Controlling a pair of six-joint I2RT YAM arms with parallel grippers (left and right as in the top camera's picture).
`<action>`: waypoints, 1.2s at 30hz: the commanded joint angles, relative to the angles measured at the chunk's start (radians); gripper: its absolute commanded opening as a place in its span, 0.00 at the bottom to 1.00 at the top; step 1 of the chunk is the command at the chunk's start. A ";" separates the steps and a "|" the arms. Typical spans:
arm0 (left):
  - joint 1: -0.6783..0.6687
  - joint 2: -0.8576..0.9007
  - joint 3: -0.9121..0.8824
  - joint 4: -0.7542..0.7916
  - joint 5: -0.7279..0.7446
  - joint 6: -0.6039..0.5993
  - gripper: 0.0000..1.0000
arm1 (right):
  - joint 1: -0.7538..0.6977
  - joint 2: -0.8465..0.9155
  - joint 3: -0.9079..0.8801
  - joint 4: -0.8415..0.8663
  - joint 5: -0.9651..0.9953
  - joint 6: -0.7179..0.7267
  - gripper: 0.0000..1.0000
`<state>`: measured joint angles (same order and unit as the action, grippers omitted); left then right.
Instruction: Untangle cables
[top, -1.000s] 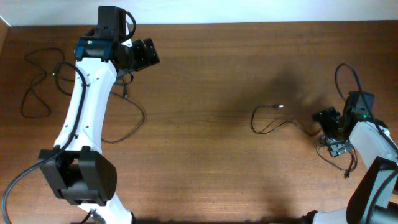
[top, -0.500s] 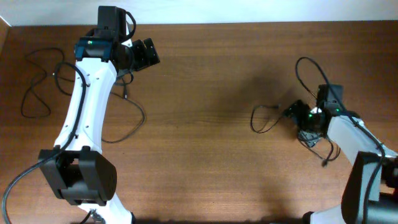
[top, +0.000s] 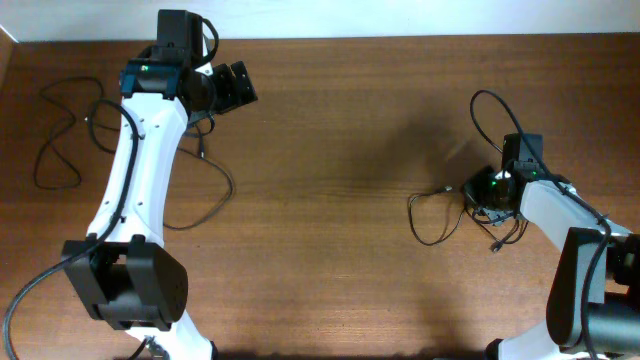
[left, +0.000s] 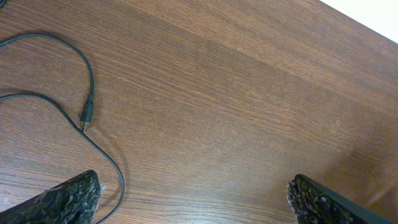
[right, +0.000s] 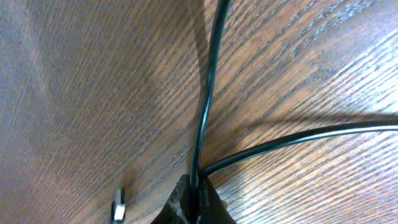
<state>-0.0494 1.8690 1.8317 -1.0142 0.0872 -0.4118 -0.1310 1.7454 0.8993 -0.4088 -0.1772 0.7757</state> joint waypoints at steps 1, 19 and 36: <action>0.002 -0.005 0.005 -0.002 0.003 -0.002 0.99 | 0.008 0.034 -0.026 -0.018 0.005 -0.017 0.04; 0.002 -0.005 0.005 -0.002 0.003 -0.002 0.99 | 0.550 0.034 -0.021 0.541 -0.532 -0.049 0.04; 0.002 -0.005 0.005 -0.002 0.003 -0.002 0.99 | 0.455 -0.195 0.071 0.088 -0.110 -0.150 0.89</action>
<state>-0.0494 1.8690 1.8317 -1.0145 0.0875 -0.4118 0.4114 1.7065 0.9253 -0.2108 -0.3008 0.6758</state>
